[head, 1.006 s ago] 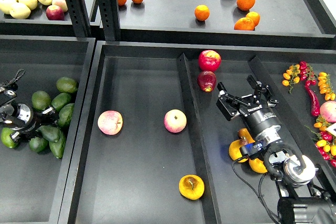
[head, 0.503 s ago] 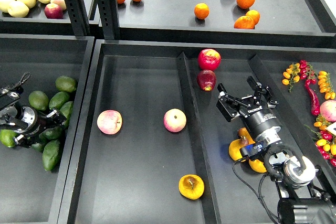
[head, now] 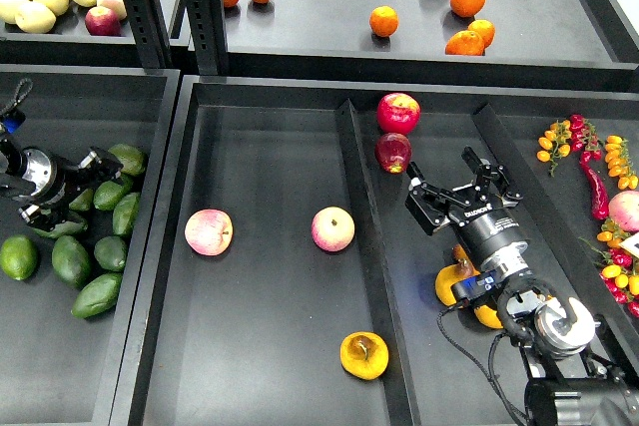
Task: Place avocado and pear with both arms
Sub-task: 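Lower the avocado among the avocados and open the left gripper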
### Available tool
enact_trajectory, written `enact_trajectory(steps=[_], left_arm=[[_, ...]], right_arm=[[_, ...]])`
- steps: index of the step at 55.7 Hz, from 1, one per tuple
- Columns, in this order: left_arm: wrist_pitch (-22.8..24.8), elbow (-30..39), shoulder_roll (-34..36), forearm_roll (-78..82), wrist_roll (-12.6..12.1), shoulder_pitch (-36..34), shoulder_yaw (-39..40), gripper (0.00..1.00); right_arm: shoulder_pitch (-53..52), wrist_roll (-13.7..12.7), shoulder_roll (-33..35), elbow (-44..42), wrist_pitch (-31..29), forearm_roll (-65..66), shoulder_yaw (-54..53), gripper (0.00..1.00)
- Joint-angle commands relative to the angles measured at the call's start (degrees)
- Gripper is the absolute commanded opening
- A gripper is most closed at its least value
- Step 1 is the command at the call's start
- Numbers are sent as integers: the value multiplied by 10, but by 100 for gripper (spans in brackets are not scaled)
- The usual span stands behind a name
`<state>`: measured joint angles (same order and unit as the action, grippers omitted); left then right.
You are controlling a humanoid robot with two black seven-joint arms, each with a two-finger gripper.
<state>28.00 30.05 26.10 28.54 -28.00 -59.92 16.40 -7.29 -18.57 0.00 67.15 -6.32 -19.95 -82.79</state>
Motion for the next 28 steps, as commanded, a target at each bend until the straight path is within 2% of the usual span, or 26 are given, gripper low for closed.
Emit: enact_trajectory(steps=[1, 16, 20, 21, 28], left_arm=[[0, 12, -3, -23, 0, 8, 91, 98], [0, 65, -8, -110, 0, 39, 224, 98], [0, 92, -9, -134, 0, 65, 258, 98], [0, 119, -11, -152, 0, 89, 287, 98], [0, 190, -29, -201, 0, 155, 352, 98]], right_arm=[[0, -1, 0, -2, 0, 1, 7, 100], [0, -1, 0, -6, 0, 1, 10, 100], [0, -2, 0, -6, 0, 1, 10, 100], [0, -3, 0, -6, 1, 1, 10, 100], [1, -4, 0, -11, -1, 1, 15, 100]])
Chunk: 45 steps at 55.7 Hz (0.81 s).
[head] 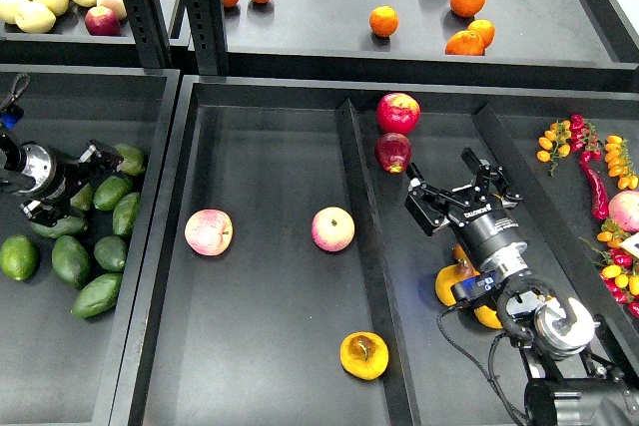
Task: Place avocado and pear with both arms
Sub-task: 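Lower the avocado among the avocados and open the left gripper, then withdraw the left gripper and move the right gripper toward the pear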
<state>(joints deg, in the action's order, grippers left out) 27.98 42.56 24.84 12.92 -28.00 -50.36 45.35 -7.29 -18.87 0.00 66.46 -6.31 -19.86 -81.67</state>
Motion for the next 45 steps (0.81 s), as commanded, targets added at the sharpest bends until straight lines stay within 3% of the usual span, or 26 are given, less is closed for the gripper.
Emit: enact_trajectory(steps=[1, 16, 29, 45], left_arm=[[0, 74, -22, -52, 0, 70, 75, 98], [0, 212, -135, -65, 0, 216, 256, 98], [0, 307, -244, -65, 0, 337, 345, 98], [0, 346, -248, -91, 0, 482, 388, 99]], right_arm=[[1, -1, 0, -5, -2, 0, 5, 100], [27, 0, 0, -11, -83, 1, 65, 100], [47, -2, 0, -25, -153, 1, 94, 100], [53, 0, 0, -25, -171, 1, 97, 100]])
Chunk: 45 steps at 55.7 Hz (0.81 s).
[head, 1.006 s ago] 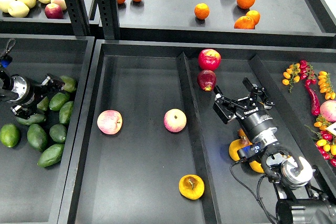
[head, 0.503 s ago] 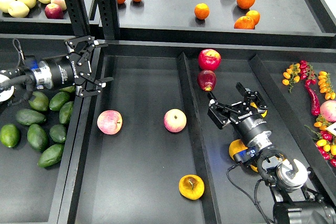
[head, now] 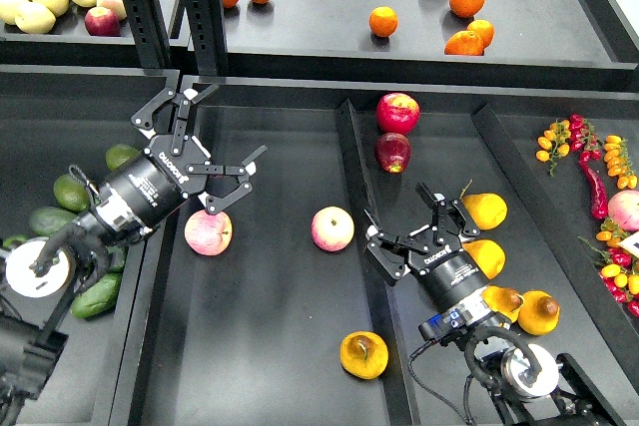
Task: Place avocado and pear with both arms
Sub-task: 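Withdraw the left gripper and move the right gripper toward the pear, then lower the right gripper to the yellow-orange pear near the robot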
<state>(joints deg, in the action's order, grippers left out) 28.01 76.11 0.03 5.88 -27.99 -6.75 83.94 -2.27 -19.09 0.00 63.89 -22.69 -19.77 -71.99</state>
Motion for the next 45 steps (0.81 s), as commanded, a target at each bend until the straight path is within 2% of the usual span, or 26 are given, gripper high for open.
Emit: enact_trajectory(steps=[1, 11, 20, 23, 26, 31, 40, 45], left_arm=[[0, 11, 0, -25, 0, 54, 3, 99], [0, 18, 0, -47, 0, 115, 3, 99], [0, 19, 0, -85, 0, 133, 9, 99], [0, 19, 0, -87, 0, 136, 9, 99], [0, 19, 0, -87, 0, 139, 7, 99], [0, 19, 0, -88, 0, 140, 5, 99], [0, 22, 0, -87, 0, 140, 7, 99], [0, 22, 0, -88, 0, 140, 8, 99]], right_arm=[[3, 3, 0, 1, -10, 0, 0, 100], [3, 0, 0, 0, -41, -1, 0, 100], [-6, -1, 0, -5, -41, 3, 36, 100], [-21, -9, 4, -4, -43, 17, 59, 100], [-33, -30, 29, -4, -44, 38, 75, 100], [-45, -87, 71, -4, -46, 78, 105, 100], [-62, -89, 173, -4, -53, 112, 169, 100], [-63, -89, 207, -5, -53, 117, 185, 100]])
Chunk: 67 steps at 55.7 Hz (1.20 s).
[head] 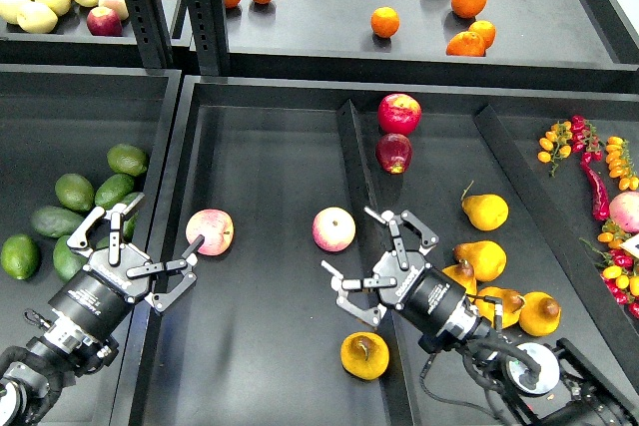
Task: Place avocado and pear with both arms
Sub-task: 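Lower the right gripper to the yellow-orange pear near the robot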
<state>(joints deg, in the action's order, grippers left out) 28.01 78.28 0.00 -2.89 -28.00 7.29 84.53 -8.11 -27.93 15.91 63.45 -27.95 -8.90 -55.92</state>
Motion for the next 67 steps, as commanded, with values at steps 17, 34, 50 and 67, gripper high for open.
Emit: enact_trajectory(steps=[17, 34, 50, 67], left_arm=[[0, 1, 0, 0, 0, -1, -1, 99], [0, 5, 0, 0, 0, 0, 4, 99], [0, 7, 0, 0, 0, 7, 4, 99], [0, 8, 0, 1, 0, 10, -1, 99]], right_arm=[[-3, -1, 140, -33, 0, 74, 59, 100], [-7, -1, 115, -77, 0, 115, 82, 100], [-38, -1, 62, -128, 0, 122, 101, 100], [-56, -1, 11, -168, 0, 122, 101, 100]])
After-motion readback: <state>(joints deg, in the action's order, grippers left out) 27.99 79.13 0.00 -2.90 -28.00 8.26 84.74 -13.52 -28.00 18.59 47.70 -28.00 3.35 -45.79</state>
